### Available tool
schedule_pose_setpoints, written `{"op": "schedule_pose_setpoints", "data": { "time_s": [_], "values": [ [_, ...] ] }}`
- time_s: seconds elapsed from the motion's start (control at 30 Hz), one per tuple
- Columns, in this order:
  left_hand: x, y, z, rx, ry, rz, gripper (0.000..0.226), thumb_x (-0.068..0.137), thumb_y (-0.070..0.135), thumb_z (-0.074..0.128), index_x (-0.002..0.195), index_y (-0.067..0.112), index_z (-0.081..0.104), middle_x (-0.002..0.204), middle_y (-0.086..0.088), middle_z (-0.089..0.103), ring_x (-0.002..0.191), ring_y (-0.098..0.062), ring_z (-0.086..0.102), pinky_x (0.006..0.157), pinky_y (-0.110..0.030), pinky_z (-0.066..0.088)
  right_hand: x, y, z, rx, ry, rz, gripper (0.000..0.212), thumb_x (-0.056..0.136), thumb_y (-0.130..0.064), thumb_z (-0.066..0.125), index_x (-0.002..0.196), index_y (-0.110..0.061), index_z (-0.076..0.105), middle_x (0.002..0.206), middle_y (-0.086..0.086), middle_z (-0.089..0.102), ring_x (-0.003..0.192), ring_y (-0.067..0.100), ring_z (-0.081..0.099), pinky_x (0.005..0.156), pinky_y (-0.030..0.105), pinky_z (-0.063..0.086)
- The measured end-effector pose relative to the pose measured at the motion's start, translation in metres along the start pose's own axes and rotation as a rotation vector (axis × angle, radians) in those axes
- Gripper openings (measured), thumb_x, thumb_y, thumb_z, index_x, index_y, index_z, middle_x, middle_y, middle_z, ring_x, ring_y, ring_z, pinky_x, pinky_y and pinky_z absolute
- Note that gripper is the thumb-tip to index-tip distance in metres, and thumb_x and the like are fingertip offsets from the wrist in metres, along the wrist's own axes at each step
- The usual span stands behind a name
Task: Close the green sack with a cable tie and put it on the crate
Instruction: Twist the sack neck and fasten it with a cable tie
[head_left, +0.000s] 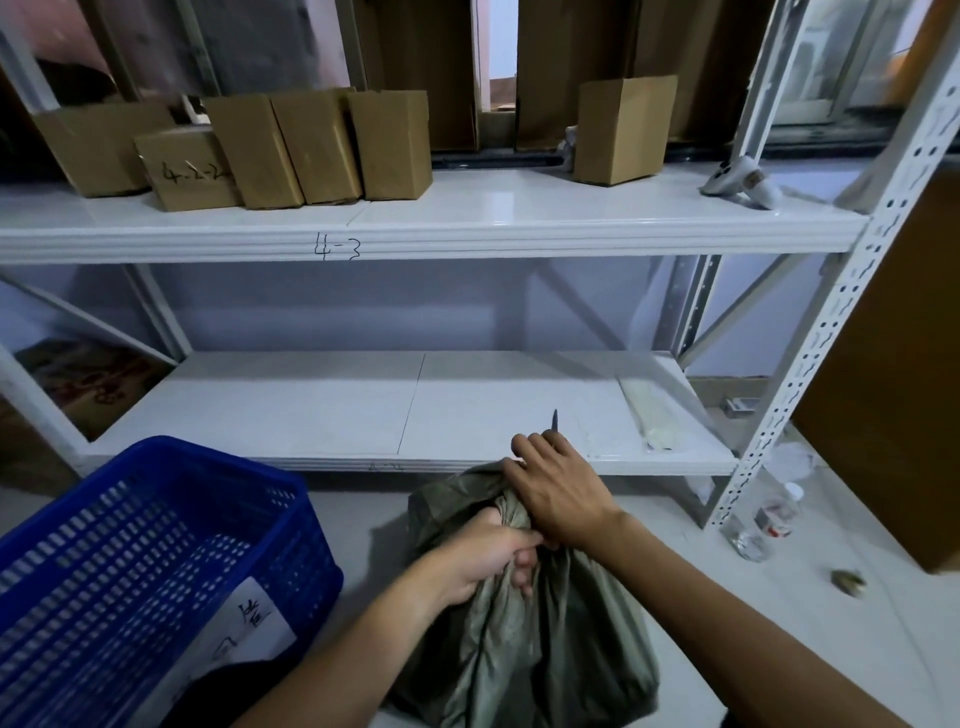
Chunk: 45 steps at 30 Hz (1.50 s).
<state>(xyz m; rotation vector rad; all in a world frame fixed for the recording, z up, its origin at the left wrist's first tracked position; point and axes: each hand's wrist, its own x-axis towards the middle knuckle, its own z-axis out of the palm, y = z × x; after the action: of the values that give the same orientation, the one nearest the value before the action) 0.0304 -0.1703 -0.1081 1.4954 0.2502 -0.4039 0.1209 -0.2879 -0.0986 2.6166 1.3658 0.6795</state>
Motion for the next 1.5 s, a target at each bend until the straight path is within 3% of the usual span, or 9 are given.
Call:
{"op": "schedule_pose_setpoints", "data": {
  "time_s": [0.2,0.33,0.6,0.73,1.0,1.1,1.23,1.33,1.5],
  "values": [
    [0.003,-0.004,0.011,0.055,0.159,0.061,0.019,0.098,0.009,0.054,0.079,0.011,0.052,0.05,0.001,0.038,0.041,-0.014,0.032,0.044,-0.027,0.034,-0.012,0.018,-0.041,0.279,-0.348,0.363,0.061,0.071,-0.035,0.069,0.124,-0.009,0.053,0.12,0.013,0.056,0.11,0.034,0.056,0.09,0.041,0.043],
    [0.003,-0.003,0.017,0.125,0.162,0.111,0.034,0.102,0.022,0.053,0.071,0.01,0.051,0.048,-0.001,0.042,0.039,-0.017,0.04,0.051,-0.036,0.042,-0.024,0.008,-0.067,0.434,-0.342,0.616,0.056,0.084,-0.068,0.047,0.074,-0.014,0.059,0.098,0.017,0.07,0.098,0.035,0.065,0.072,0.036,0.043],
    [-0.002,-0.001,0.021,0.451,0.165,0.269,0.032,0.091,0.017,0.044,0.081,0.014,0.073,0.073,-0.005,0.076,0.071,-0.012,0.072,0.074,-0.031,0.059,-0.022,-0.016,-0.062,0.78,-0.607,0.744,0.101,0.067,-0.098,0.028,0.053,-0.007,0.07,0.052,0.007,0.069,0.063,0.018,0.069,0.084,0.036,0.054],
    [-0.004,-0.007,0.018,0.629,0.148,0.238,0.032,0.089,0.01,0.048,0.08,0.014,0.079,0.09,0.001,0.077,0.091,-0.005,0.067,0.079,-0.01,0.045,-0.01,-0.023,-0.057,0.975,-0.662,0.815,0.076,0.071,-0.078,0.061,0.048,-0.005,0.063,0.042,0.01,0.061,0.051,0.024,0.065,0.058,0.022,0.052],
    [0.008,-0.028,0.026,0.396,0.232,0.185,0.031,0.07,0.015,0.046,0.09,0.017,0.071,0.081,-0.002,0.076,0.085,-0.018,0.073,0.084,-0.04,0.059,-0.013,-0.033,-0.038,1.299,-0.368,1.092,0.032,0.089,-0.033,0.069,0.074,-0.005,0.062,0.055,0.009,0.058,0.034,0.015,0.049,0.031,0.017,0.03],
    [0.01,-0.031,0.032,0.241,0.258,0.192,0.047,0.08,0.008,0.053,0.126,0.012,0.062,0.109,-0.005,0.073,0.109,-0.021,0.068,0.095,-0.033,0.054,-0.012,-0.033,-0.03,1.288,-0.308,1.068,0.038,0.096,-0.031,0.061,0.064,-0.011,0.058,0.06,0.001,0.057,0.051,0.01,0.052,0.035,0.012,0.032],
    [0.009,-0.035,0.029,0.24,0.249,0.218,0.046,0.08,0.02,0.05,0.125,0.025,0.06,0.116,0.005,0.067,0.121,-0.018,0.061,0.096,-0.026,0.048,-0.01,-0.027,-0.028,1.336,-0.331,1.022,0.038,0.099,-0.03,0.056,0.074,-0.004,0.065,0.06,0.0,0.059,0.052,0.008,0.053,0.042,0.01,0.038],
    [0.008,-0.037,0.026,0.25,0.251,0.259,0.055,0.087,0.043,0.038,0.133,0.021,0.057,0.135,0.002,0.06,0.13,-0.01,0.051,0.111,-0.031,0.038,-0.007,-0.029,-0.017,1.532,-0.343,1.058,0.037,0.097,-0.028,0.059,0.088,0.005,0.074,0.083,0.017,0.075,0.073,0.026,0.069,0.08,0.034,0.057],
    [0.017,-0.03,0.028,0.249,0.274,0.193,0.073,0.093,0.066,0.021,0.151,0.027,0.04,0.157,0.002,0.042,0.144,-0.012,0.037,0.121,-0.033,0.026,-0.004,-0.017,-0.012,1.796,-0.357,1.074,0.02,0.097,-0.014,0.059,0.087,-0.001,0.071,0.089,0.019,0.072,0.082,0.029,0.067,0.092,0.043,0.053]
  ]
}}
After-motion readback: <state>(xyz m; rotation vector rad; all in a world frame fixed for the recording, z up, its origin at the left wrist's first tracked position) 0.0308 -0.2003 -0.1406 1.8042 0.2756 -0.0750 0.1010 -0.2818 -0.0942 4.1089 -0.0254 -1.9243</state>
